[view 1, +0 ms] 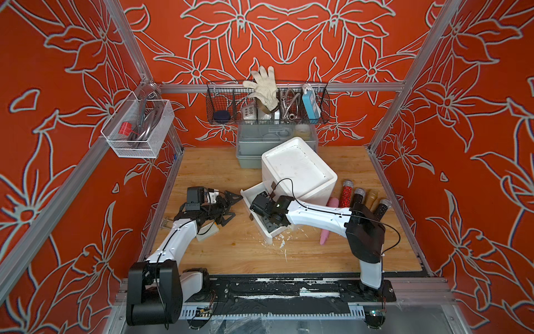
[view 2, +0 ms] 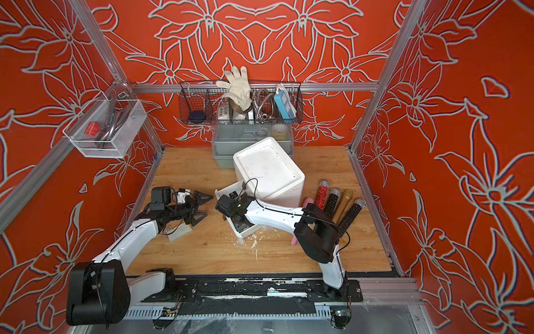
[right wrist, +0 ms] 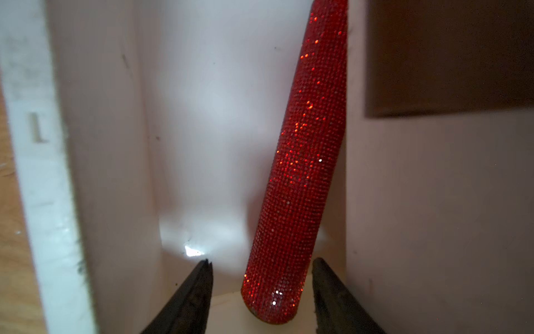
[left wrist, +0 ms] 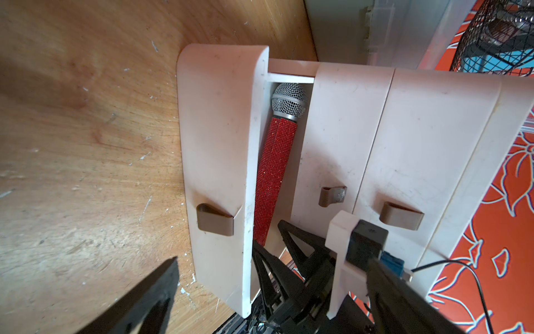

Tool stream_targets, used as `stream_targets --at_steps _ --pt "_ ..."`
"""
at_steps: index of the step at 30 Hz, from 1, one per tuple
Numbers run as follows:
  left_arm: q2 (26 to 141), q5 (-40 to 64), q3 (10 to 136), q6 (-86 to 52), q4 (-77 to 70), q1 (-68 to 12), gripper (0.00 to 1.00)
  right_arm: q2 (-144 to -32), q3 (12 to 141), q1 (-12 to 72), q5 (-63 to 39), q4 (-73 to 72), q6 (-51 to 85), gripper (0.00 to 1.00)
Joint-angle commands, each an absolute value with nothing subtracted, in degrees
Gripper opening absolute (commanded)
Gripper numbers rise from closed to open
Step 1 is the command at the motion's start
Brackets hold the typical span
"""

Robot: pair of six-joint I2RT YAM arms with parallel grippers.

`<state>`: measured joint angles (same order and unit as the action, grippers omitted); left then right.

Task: Take the microphone out of the drawer
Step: Pick up the microphone from the drawer.

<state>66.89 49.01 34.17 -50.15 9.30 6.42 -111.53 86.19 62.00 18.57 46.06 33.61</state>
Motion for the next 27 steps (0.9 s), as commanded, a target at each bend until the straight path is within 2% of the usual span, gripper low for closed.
stream_targets --at_steps 1,9,20,23,27 --pt "65.96 49.93 32.87 -50.77 7.93 6.24 1.0 -113.45 88.34 60.91 25.75 50.2 34.52 0.61" --pt "65.56 50.01 32.07 -51.72 6.99 6.0 1.0 -117.03 87.74 59.88 27.05 51.63 37.89 0.64" --pt "65.3 49.92 31.63 -52.01 6.59 5.84 1.0 -117.72 83.55 57.14 15.13 43.16 37.62 0.6" --pt "65.35 49.92 31.45 -52.12 6.42 5.8 1.0 -118.47 84.61 56.93 15.61 43.68 36.69 0.53" --pt "65.3 49.92 31.44 -52.12 6.33 5.81 1.0 -117.46 84.72 57.0 16.77 43.07 34.82 0.34"
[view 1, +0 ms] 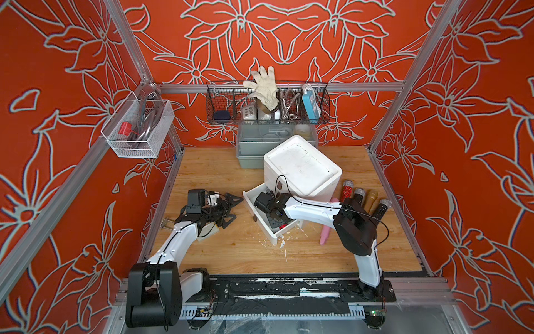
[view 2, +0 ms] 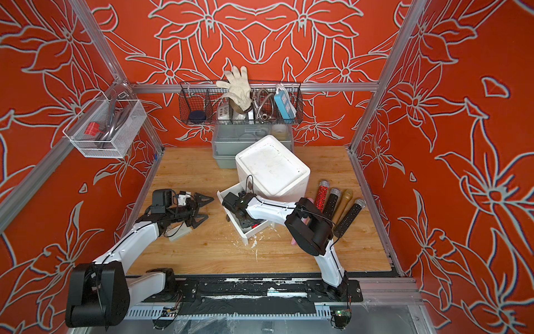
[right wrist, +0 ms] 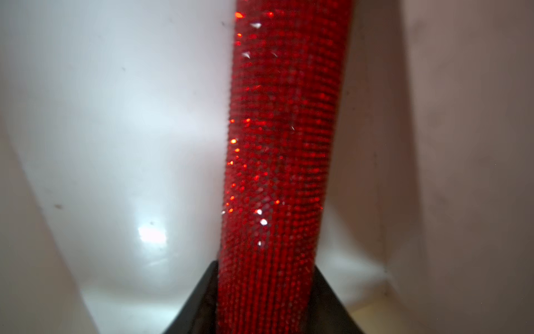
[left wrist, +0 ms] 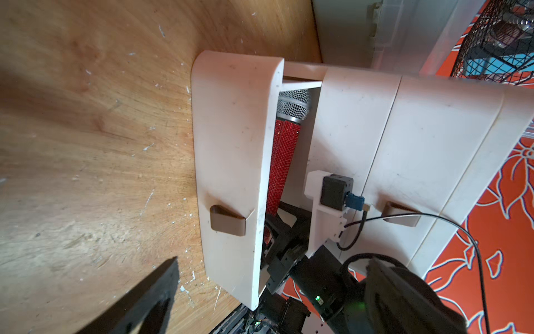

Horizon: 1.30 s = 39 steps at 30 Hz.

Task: Take the microphone out of the drawer
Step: Pick up the microphone from the drawer.

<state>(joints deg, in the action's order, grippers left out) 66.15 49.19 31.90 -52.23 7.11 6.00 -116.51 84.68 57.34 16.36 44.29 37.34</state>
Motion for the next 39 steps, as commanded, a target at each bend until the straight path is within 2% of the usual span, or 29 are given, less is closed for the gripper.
stream_targets --at_steps 1,5,9,19,25,30,35,39 --pt "65.27 49.88 31.37 -52.12 6.24 5.8 1.0 -117.05 84.58 57.04 16.96 42.76 34.23 0.3" --pt "65.3 49.75 31.04 -52.15 6.05 5.8 1.0 -114.49 84.83 57.21 17.25 42.17 31.28 0.2" --pt "65.74 49.67 31.28 -51.65 6.61 5.8 1.0 -111.02 85.15 57.43 15.38 41.9 28.19 0.14" --pt "68.51 49.4 37.02 -50.83 9.24 5.81 1.0 -102.91 87.35 58.14 11.88 42.95 25.53 0.08" --pt "69.43 47.31 45.56 -45.48 19.11 7.31 1.0 -98.79 88.39 59.62 9.55 42.9 24.35 0.08" --pt "69.32 45.89 51.37 -43.87 25.55 11.91 1.0 -98.06 88.53 61.41 4.89 40.1 25.0 0.06" --pt "67.76 43.15 58.04 -41.0 33.51 23.71 1.0 -102.44 90.45 66.59 3.9 37.49 25.05 0.05" --pt "69.46 45.49 60.3 -44.45 32.63 28.31 1.0 -106.27 90.62 68.33 3.46 34.72 25.15 0.04"
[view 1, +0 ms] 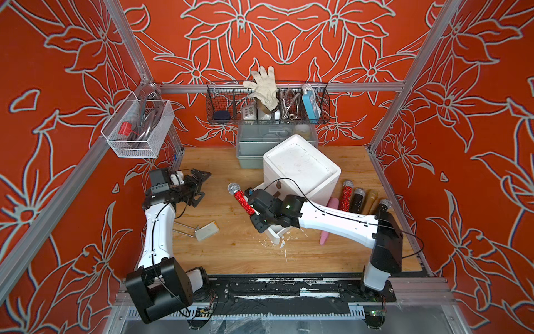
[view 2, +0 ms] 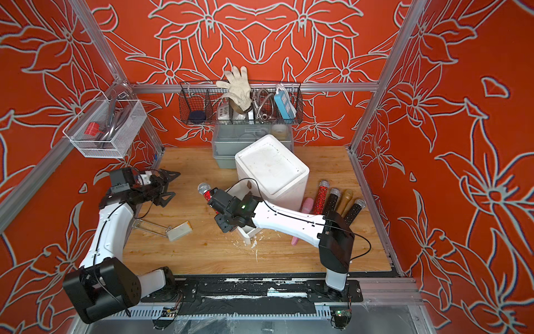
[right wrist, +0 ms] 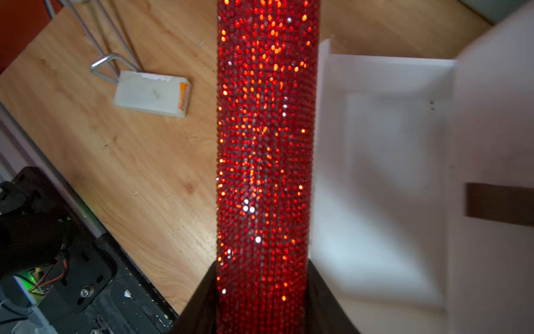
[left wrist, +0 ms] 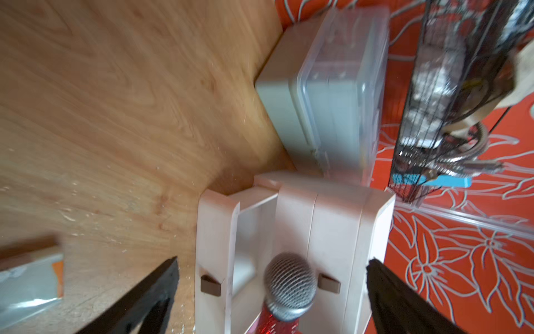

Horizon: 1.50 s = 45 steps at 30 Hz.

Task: Take the microphone out of the drawer
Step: Pick up the microphone from the drawer, then place the microphone at the center of the board.

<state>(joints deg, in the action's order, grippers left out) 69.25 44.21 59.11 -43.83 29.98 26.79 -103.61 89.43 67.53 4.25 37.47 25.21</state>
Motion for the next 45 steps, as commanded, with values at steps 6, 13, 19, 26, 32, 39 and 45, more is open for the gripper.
stream_targets --at_steps 6,13,19,26,32,39,45 --pt "68.97 45.96 58.22 -51.12 25.65 29.99 1.0 -115.0 91.84 70.08 4.79 30.55 25.33 0.04" --pt "66.13 46.01 54.57 -50.51 24.8 29.99 1.0 -125.57 98.53 70.22 5.79 32.77 25.72 0.04" --pt "65.64 47.71 51.94 -51.11 22.61 29.95 1.0 -128.38 100.35 70.2 5.23 34.14 25.73 0.13" --pt "64.51 49.11 49.07 -50.54 21.47 29.96 1.0 -127.04 101.74 70.21 4.82 35.59 25.49 0.54" --pt "64.08 50.09 49.03 -50.72 21.31 29.69 1.0 -122.52 104.92 70.18 4.85 37.88 24.02 0.76" --pt "63.57 49.6 49.7 -49.55 22.49 28.15 1.0 -113.47 109.51 69.51 8.68 42.09 19.54 0.81" --pt "62.99 48.74 45.38 -47.76 22.85 24.18 0.97 -105.55 113.24 65.49 13.03 48.88 15.7 0.81"
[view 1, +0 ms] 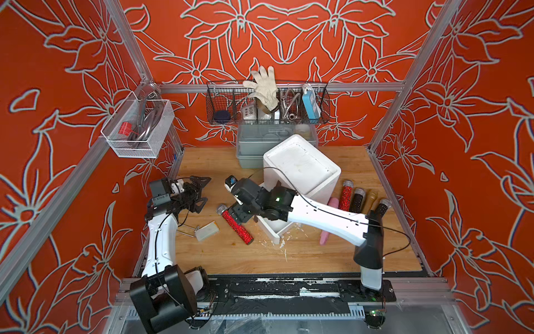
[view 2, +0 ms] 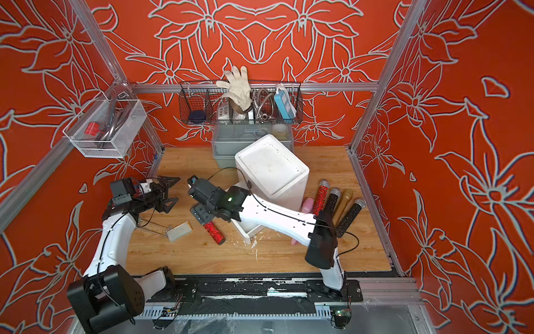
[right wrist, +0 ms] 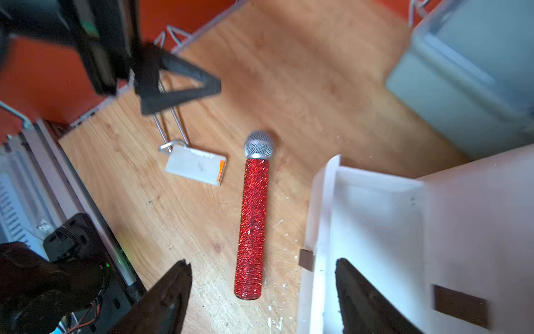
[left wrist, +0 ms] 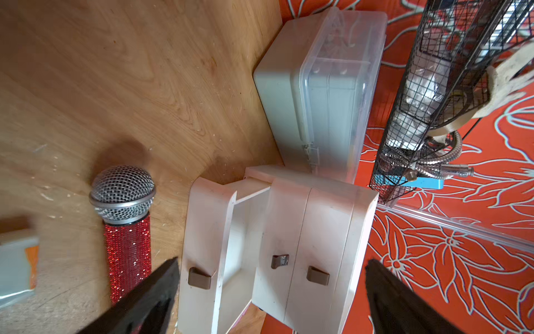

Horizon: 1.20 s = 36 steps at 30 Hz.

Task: Take the microphone out of the drawer
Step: Place the microphone at the center of the board, then adjust the storage box at the center of the board.

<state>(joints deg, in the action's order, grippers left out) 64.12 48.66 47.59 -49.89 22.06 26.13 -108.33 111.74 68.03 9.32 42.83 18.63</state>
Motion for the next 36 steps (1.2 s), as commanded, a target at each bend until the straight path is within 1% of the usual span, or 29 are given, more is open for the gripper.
stream_targets --at_steps 1,7,9,11,16,22,27,32,36 --pt "62.81 48.55 44.4 -47.2 23.09 22.82 0.97 -104.27 113.77 64.07 13.49 50.36 15.48 0.81" --pt "61.34 47.82 37.44 -45.88 23.47 14.58 0.93 -95.91 113.11 55.03 19.77 56.34 13.03 0.81" --pt "60.07 47.39 35.32 -45.94 23.88 12.75 0.92 -92.91 111.2 51.56 21.81 56.86 12.44 0.81" --pt "58.8 47.29 33.5 -46.05 24.41 11.43 0.92 -89.92 108.57 47.1 21.68 56.63 12.8 0.81" --pt "57.4 46.94 30.21 -46.64 25.05 8.97 0.92 -85.14 103.3 34.78 14.73 56.21 15.44 0.77" --pt "57.34 46.32 29.84 -48.8 22.91 6.29 0.92 -85.39 99.95 23.36 6.1 55.22 16.31 0.75" --pt "57.94 45.21 30.26 -49.7 21.85 3.52 0.91 -86.94 97.69 17.41 0.23 53.61 17.04 0.71" --pt "58.12 42.98 29.02 -51.22 20.39 0.3 0.81 -88.01 94.97 15.65 -6.79 51.54 16.62 0.65" --pt "57.58 40.0 28.41 -51.98 20.26 -1.77 0.71 -88.25 92.59 15.6 -7.31 50.55 16.52 0.62"
